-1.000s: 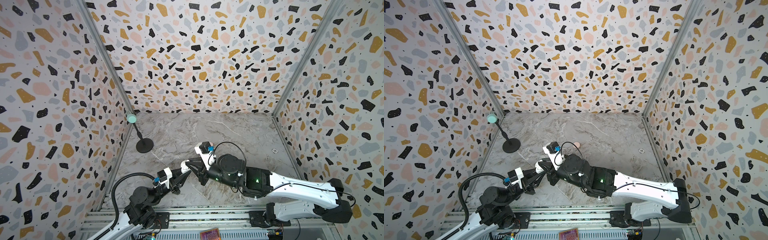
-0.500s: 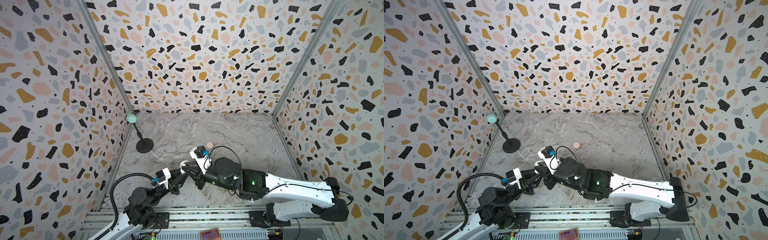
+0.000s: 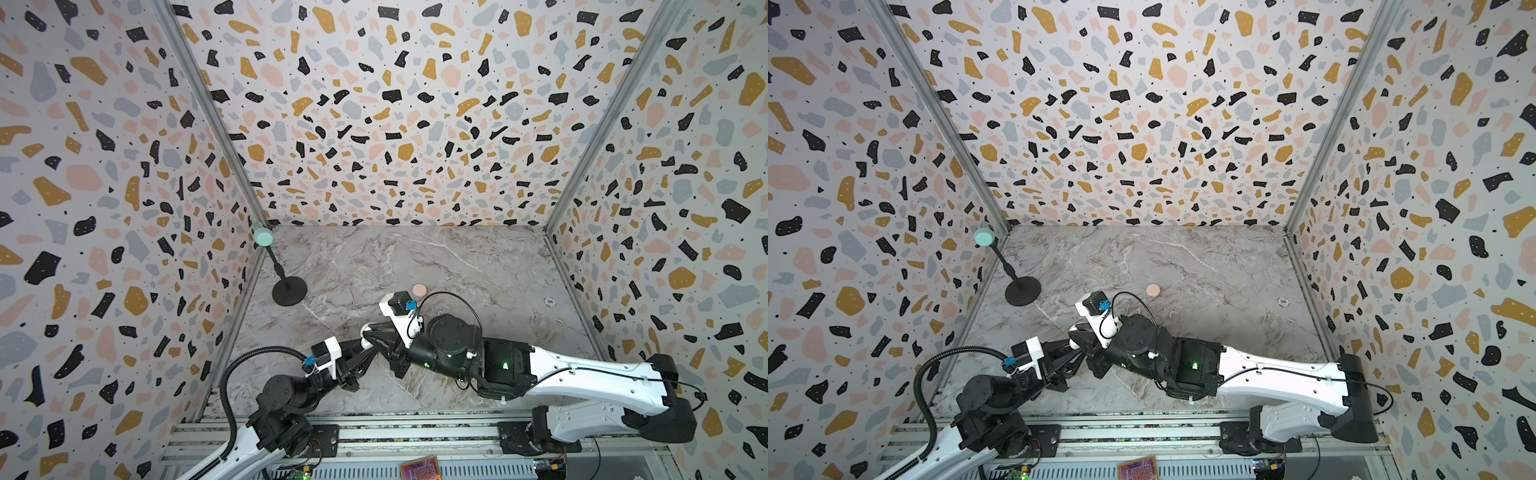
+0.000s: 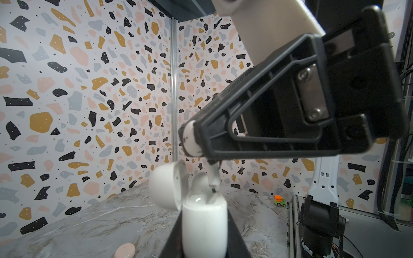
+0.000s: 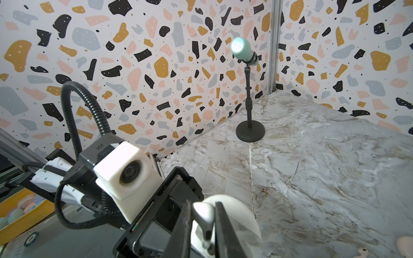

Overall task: Insert the wireless bluetooth earbuds into the charging case
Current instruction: 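Lower the white earbud into the open case's empty slot with the right gripper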

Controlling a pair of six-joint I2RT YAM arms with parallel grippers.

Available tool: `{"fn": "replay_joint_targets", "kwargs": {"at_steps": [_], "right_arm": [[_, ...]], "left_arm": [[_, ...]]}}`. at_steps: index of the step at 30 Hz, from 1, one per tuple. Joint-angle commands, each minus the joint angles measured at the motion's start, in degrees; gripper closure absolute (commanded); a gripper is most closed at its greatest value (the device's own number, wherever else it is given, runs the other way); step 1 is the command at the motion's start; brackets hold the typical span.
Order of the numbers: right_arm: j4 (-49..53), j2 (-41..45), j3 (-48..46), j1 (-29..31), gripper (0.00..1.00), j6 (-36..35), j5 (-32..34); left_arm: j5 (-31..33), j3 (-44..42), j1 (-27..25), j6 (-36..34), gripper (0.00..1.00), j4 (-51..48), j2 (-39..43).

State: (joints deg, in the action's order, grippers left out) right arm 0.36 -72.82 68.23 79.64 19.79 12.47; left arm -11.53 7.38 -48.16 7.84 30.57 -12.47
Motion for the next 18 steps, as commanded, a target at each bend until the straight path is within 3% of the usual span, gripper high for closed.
{"fn": "replay_joint_targets", "kwargs": {"at_steps": [1, 18], "right_arm": [[-1.41, 0.05, -0.46, 0.26, 0.86, -0.84, 0.62], [-1.92, 0.83, -2.18, 0.26, 0.87, -0.3, 0.84]], "left_arm": [[-0.35, -0.52, 0.35, 0.51, 1.0, 3.79, 0.77], [0.09, -0.61, 0.55, 0.6, 1.0, 3.95, 1.04]]}}
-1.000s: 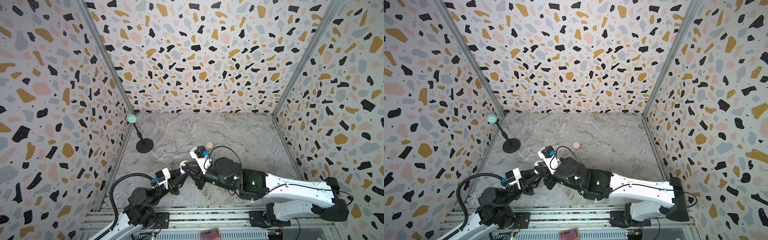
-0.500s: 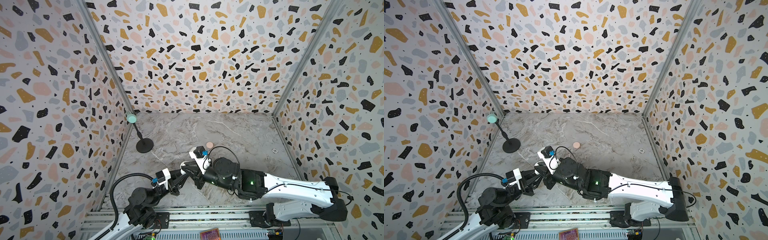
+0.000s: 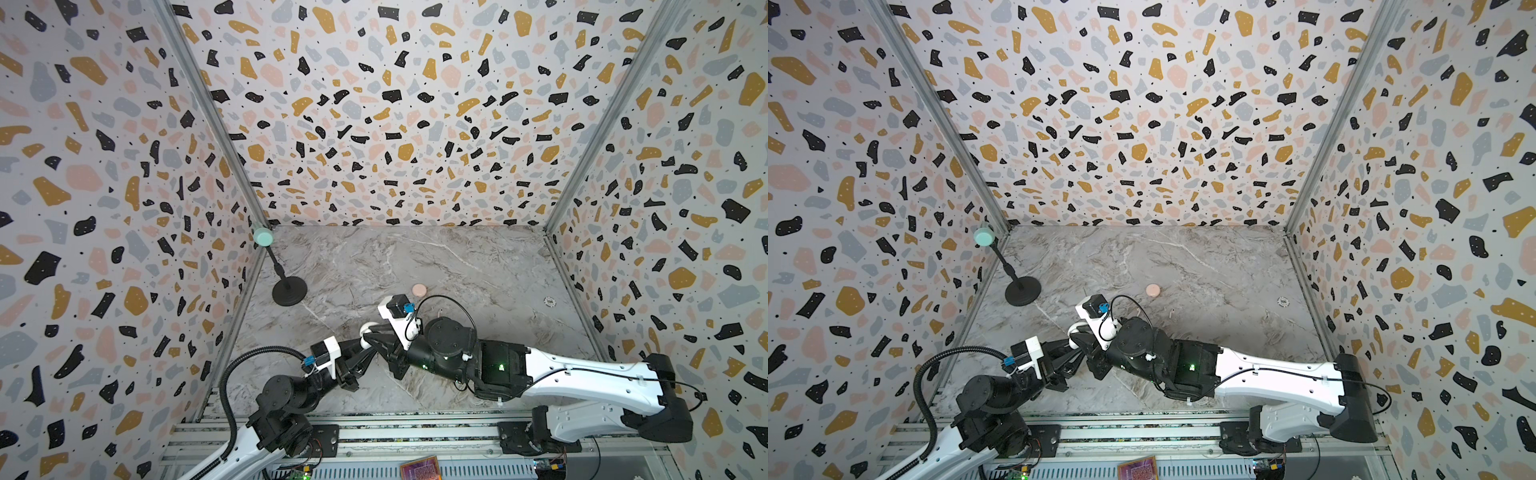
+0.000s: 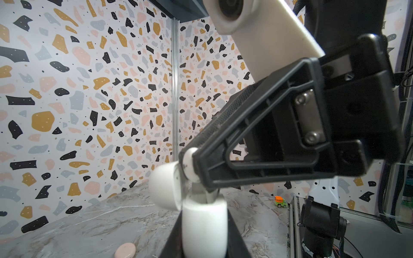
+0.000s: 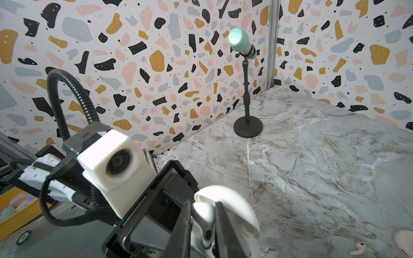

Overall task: Insert the wireless bluetooth earbuds into the charging case
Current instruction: 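Lower the white earbud into the open case's empty slot with the right gripper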

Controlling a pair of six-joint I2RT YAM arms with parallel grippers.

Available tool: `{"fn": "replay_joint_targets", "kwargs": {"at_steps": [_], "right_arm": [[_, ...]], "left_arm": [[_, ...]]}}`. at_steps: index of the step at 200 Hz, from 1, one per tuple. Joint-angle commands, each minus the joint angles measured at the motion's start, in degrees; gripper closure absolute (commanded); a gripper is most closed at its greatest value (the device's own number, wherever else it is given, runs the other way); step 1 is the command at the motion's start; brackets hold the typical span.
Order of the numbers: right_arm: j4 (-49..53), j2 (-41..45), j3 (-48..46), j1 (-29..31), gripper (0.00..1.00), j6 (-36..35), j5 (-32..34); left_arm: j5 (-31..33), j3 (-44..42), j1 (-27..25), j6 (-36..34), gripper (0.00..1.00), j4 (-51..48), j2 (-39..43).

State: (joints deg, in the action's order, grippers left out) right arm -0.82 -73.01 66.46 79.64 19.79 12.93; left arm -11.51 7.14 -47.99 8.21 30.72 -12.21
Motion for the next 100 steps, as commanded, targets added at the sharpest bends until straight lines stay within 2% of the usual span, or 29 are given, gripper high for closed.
{"fn": "replay_joint_targets", "kwargs": {"at_steps": [1, 100], "right_arm": [[-0.73, 1.03, -0.44, 0.26, 0.87, -0.26, 0.39], [-1.64, 2.07, -1.88, 0.26, 0.83, -0.08, 0.97]], "left_arm": [[0.01, -0.37, 0.44, 0.24, 1.0, 3.82, 0.73], [0.27, -0.36, 0.48, 0.28, 1.0, 3.78, 0.95]]}}
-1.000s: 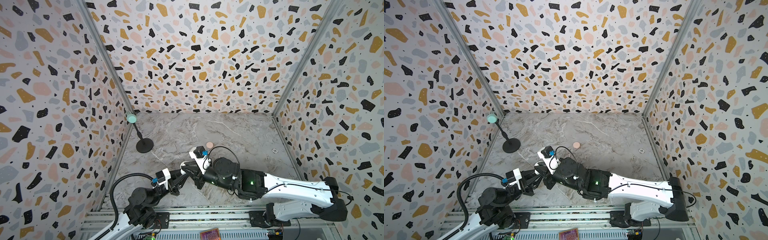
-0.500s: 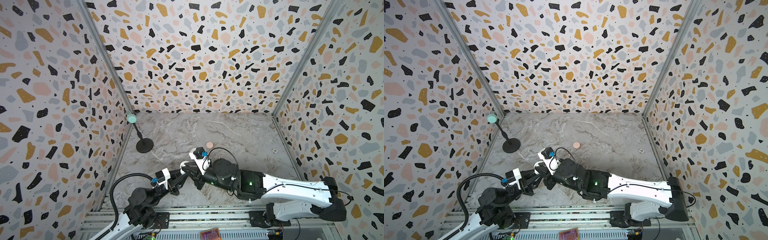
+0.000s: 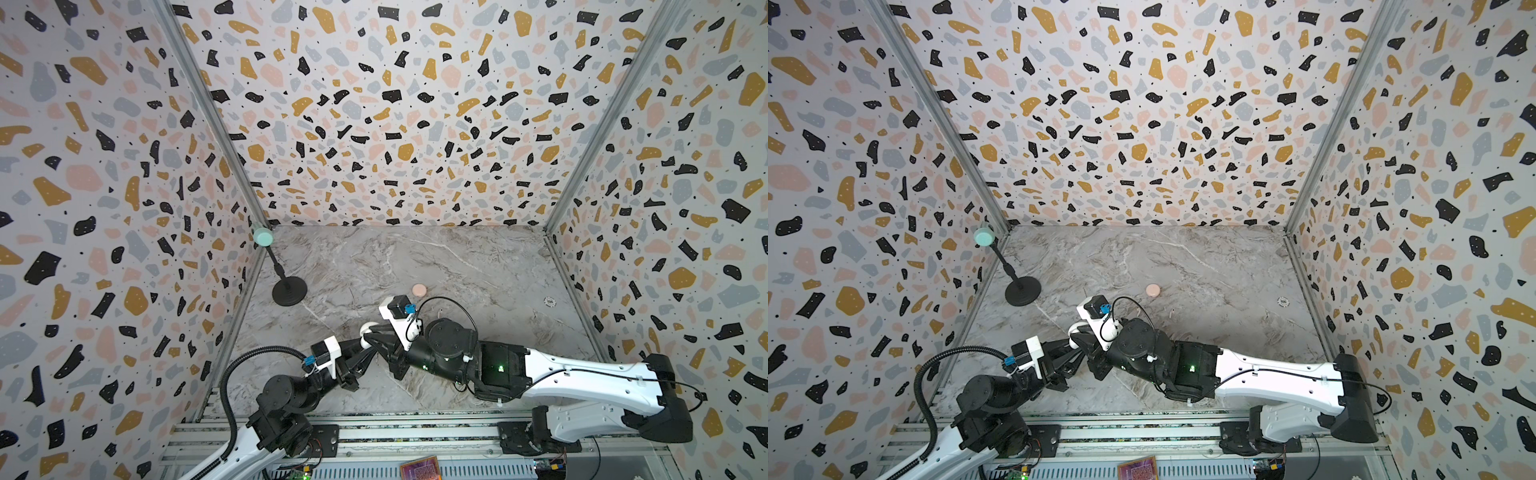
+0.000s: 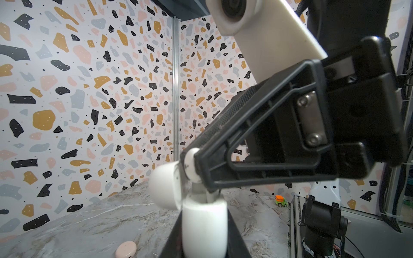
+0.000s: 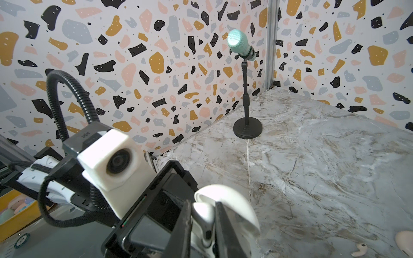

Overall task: Insert the wireless bluetooth earbuds into the charging case
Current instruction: 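Lower the white earbud into the open case's empty slot with the right gripper, then open the right gripper and raise it away from the case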

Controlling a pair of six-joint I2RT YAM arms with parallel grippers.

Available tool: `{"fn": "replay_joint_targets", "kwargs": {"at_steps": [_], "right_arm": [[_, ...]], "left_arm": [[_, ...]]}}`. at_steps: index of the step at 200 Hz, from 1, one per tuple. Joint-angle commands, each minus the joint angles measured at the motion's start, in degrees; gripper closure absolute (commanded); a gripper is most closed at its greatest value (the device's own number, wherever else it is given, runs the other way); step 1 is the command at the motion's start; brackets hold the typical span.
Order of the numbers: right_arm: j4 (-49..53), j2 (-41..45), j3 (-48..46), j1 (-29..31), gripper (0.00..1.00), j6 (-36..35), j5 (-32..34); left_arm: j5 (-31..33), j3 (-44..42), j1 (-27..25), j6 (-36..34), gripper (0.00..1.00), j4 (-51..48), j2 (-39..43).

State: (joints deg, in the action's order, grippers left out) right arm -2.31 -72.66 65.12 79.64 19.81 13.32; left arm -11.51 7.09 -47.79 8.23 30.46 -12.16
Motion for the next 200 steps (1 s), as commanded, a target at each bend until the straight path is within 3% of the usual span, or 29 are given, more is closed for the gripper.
{"fn": "replay_joint_targets", "kwargs": {"at_steps": [1, 200], "right_arm": [[-0.15, 1.73, -0.58, 0.26, 0.84, -0.07, 0.57], [-0.87, 3.1, -1.42, 0.35, 0.69, -0.24, 1.26]], "left_arm": [[0.26, -0.36, 0.31, 0.23, 1.0, 4.06, 0.91], [0.37, -0.41, 0.49, 0.38, 1.0, 3.91, 1.18]]}}
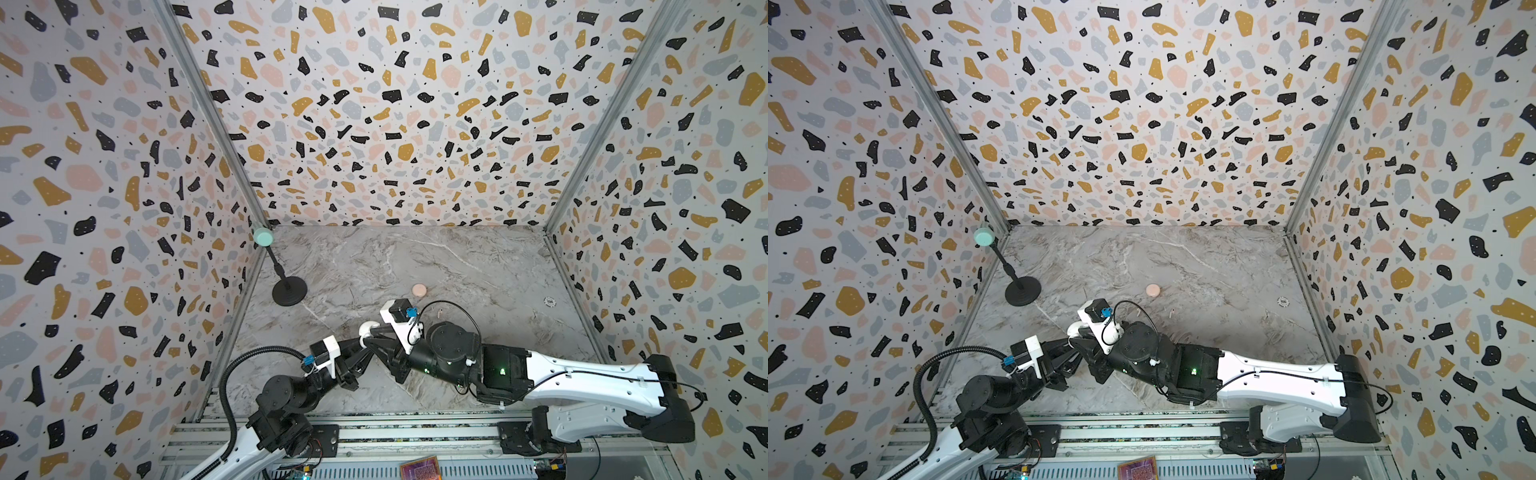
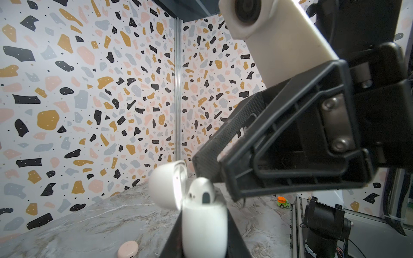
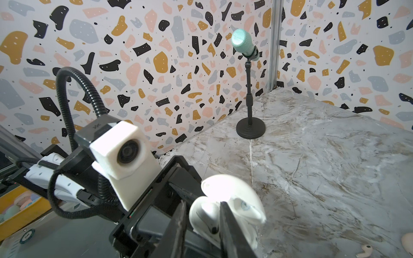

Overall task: Insert the wireless bluetooth earbuds into the charging case
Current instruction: 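Open the right gripper and raise it away from the case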

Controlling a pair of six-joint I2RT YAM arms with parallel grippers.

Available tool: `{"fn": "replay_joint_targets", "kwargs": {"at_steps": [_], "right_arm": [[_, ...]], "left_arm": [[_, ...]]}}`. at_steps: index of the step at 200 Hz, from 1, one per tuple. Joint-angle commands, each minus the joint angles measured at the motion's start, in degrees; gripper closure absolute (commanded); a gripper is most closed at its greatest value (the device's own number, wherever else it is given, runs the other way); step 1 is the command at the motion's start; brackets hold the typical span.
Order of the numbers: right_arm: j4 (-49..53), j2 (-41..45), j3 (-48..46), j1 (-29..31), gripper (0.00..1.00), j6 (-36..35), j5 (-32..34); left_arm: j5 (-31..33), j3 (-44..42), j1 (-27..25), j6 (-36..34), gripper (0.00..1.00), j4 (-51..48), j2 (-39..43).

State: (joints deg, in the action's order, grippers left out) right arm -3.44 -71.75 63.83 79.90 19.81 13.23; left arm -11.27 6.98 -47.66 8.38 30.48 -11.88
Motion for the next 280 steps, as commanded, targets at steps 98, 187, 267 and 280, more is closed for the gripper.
{"fn": "replay_joint_targets", "kwargs": {"at_steps": [98, 187, 267, 280], "right_arm": [[1.53, 6.41, 0.2, -0.39, 0.27, 0.63, 3.18], [-5.4, 13.4, -8.8, -15.84, 0.01, 11.76, -20.04], [-8.7, 15.47, -14.7, -21.64, 0.01, 16.87, -32.18], [-10.26, 15.87, -15.86, -22.64, 0.01, 17.72, -34.49]], "left_arm": [[-1.26, -0.22, 0.35, 0.25, 1.0, 3.84, 0.59], [-4.01, 0.23, 0.31, 2.78, 1.0, 7.29, -0.73], [-8.67, 1.94, 0.25, 9.52, 1.0, 14.49, -7.2], [-9.32, 2.11, 0.2, 9.95, 1.0, 13.98, -7.17]]}}
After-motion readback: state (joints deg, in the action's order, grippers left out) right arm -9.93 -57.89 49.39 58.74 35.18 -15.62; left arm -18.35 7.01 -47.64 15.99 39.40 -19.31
